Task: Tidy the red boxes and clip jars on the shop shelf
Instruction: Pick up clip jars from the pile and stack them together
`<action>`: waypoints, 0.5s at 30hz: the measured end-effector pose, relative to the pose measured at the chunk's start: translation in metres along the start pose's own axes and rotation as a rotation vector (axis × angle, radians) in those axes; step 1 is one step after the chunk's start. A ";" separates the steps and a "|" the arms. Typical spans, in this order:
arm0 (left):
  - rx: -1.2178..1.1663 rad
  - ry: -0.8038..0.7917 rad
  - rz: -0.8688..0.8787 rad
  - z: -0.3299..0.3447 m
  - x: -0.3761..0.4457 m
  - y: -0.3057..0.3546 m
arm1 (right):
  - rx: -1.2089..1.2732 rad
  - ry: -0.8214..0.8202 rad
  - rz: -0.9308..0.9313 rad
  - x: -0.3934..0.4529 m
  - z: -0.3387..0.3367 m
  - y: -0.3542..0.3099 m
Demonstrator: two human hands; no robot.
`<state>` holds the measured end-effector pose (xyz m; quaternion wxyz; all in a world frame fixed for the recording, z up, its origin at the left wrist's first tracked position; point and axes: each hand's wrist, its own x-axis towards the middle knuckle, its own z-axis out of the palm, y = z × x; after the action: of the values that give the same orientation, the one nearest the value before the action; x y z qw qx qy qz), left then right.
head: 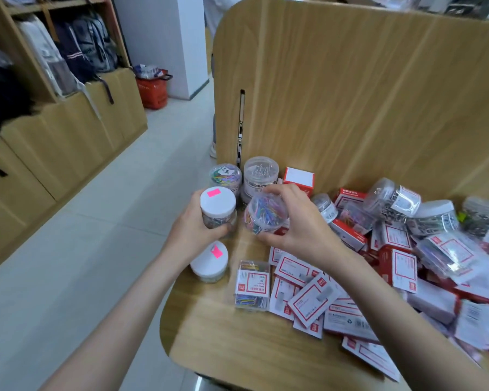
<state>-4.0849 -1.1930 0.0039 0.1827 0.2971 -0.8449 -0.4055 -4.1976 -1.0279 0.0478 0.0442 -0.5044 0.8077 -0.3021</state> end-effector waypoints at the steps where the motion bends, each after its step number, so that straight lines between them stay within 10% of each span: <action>1: 0.022 0.006 -0.008 -0.002 -0.002 0.001 | -0.009 -0.003 0.002 -0.001 0.000 0.001; 15: -0.056 0.017 0.002 -0.010 -0.042 -0.011 | -0.280 0.072 -0.199 0.022 0.022 -0.017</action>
<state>-4.0439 -1.1772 -0.0021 0.1983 0.2944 -0.8319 -0.4266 -4.1866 -1.0611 0.0437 -0.0858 -0.5719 0.7890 -0.2074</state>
